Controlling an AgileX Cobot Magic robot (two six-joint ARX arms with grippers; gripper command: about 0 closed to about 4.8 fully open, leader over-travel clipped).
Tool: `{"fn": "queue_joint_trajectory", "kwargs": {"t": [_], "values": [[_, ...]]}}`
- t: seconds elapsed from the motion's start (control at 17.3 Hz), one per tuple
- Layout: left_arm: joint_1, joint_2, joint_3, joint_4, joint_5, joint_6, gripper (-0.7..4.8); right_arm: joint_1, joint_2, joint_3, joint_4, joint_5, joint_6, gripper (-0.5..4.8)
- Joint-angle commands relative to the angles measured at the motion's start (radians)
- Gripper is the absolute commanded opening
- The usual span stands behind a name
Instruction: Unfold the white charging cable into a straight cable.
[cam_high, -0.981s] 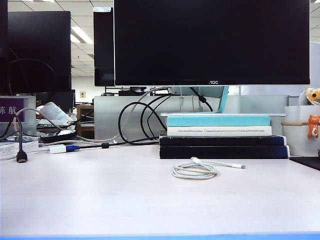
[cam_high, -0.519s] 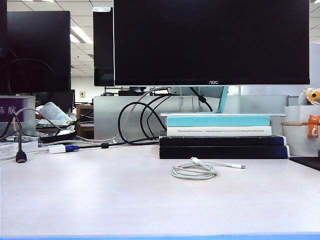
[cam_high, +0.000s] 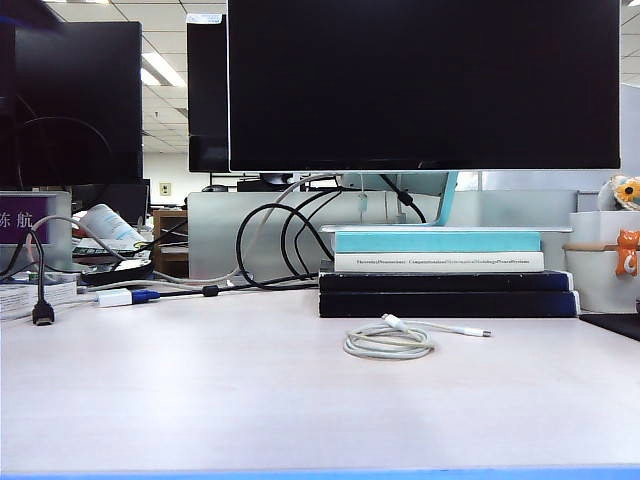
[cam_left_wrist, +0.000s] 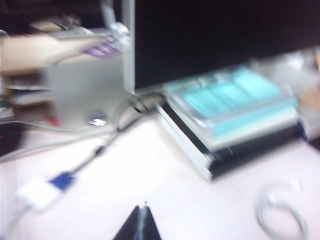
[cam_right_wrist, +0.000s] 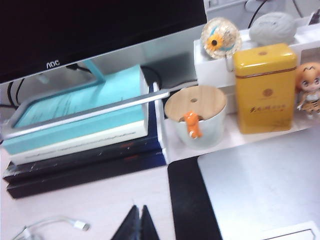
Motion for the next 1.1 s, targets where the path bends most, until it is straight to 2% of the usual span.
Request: {"fn": "queue_joint_trajectory", "kwargs": {"t": [0.06,0.17,0.29,0.46,0.52,0.81,0.98,1.1], "values": [[-0.076,0.118,0.054,-0.043,0.012,0.038,-0.06,0.0,0.1,0.064,-0.013,-0.093,-0.022,-0.05],[-0.172,0.221,0.109,-0.098,-0.032,0.039,-0.06,0.0,0.211,0.137,-0.079,-0.167,-0.077,-0.05],[-0.285,0.33,0.163,-0.114,-0.125,0.038,-0.06,0.0,0.335,0.21,-0.141,-0.27,-0.139,-0.05],[-0.396,0.438,0.222,-0.122,-0.19,0.027,-0.06,0.0,0.46,0.268,-0.176,-0.35,-0.166,-0.05],[-0.42,0.477,0.25,-0.137,-0.197,0.007,-0.06,0.0,0.505,0.28,-0.175,-0.417,-0.166,-0.05],[-0.47,0.629,0.375,-0.213,-0.179,-0.009,-0.06,0.001,0.662,0.294,-0.192,-0.528,-0.22,-0.05],[-0.475,0.692,0.412,-0.254,-0.085,-0.009,-0.06,0.002,0.776,0.306,-0.191,-0.602,-0.332,-0.05],[-0.476,0.705,0.412,-0.274,-0.084,-0.006,-0.06,0.02,0.828,0.326,-0.189,-0.6,-0.346,-0.05]]}}
